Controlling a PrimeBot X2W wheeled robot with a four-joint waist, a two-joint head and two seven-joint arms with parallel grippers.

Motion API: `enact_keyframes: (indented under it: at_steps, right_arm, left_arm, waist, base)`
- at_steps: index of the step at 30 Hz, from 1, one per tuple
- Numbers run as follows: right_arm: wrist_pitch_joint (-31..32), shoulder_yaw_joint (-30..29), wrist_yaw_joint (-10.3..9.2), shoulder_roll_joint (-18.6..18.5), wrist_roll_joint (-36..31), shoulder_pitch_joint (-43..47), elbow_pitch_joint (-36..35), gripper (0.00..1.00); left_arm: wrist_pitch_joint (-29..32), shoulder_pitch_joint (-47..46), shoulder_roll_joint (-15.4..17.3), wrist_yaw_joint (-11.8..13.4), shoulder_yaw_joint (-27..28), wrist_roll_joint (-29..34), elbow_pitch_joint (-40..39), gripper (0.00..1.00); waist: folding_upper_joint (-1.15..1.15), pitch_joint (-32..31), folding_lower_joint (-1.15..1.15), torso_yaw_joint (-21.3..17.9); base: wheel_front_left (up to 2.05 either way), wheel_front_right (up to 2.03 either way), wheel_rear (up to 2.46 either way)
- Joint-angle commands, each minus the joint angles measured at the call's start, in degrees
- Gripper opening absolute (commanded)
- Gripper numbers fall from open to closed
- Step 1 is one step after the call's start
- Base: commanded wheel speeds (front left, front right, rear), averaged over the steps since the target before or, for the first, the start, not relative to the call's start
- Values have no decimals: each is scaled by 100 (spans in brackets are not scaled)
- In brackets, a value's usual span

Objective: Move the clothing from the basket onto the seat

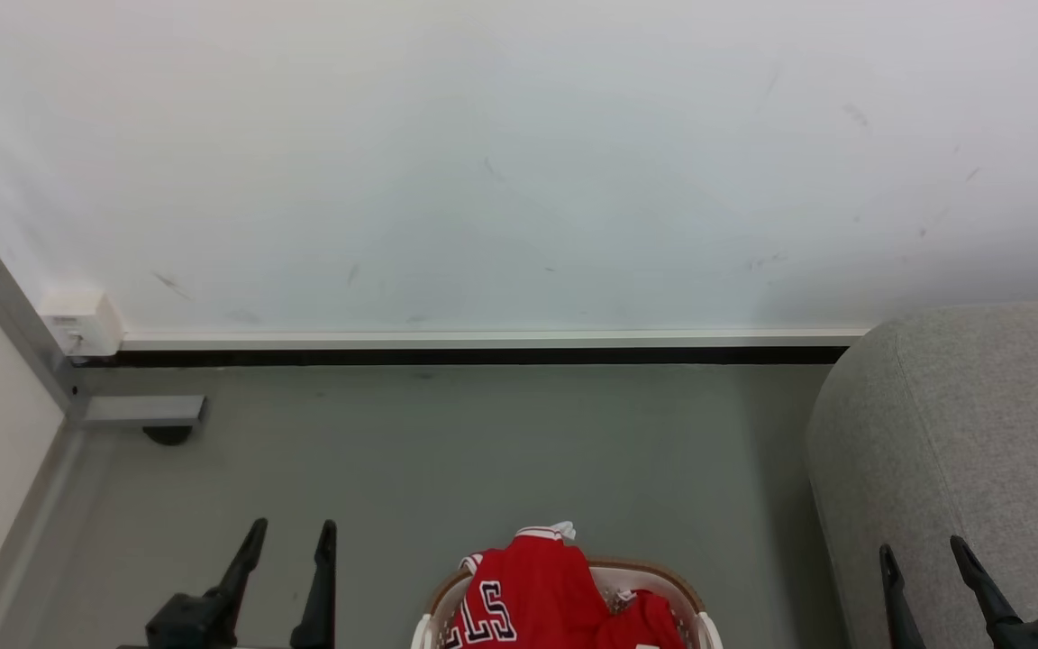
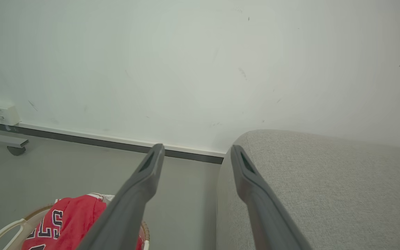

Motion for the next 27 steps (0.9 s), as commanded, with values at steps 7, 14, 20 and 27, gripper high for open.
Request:
enact_keyframes:
  at_steps: [7, 14, 20, 27]
  right_arm:
    - [-38, 28, -12, 2, 99, 5, 0, 100]
    - [-32, 62, -12, 3, 158, -44, -49, 100]
    - [-32, 112, -12, 1, 247, -210, -173, 100]
    - [-27, 178, -12, 1, 387, -777, -460, 100]
  left_arm:
    - [-5, 18, 18, -41, 44, -46, 59, 100]
    - [-5, -20, 14, -78, 43, -71, 51, 100]
    - [-5, -202, 14, -119, -134, -201, 58, 100]
    - [-5, -949, 14, -178, -458, -151, 429, 100]
  waist:
    - [0, 37, 0, -16]
    - [0, 115, 0, -56]
    - [0, 414, 0, -146]
    - [0, 1419, 0, -296]
  base:
    - [0, 0, 0]
    - [0, 0, 0]
    - [0, 0, 0]
    - [0, 0, 0]
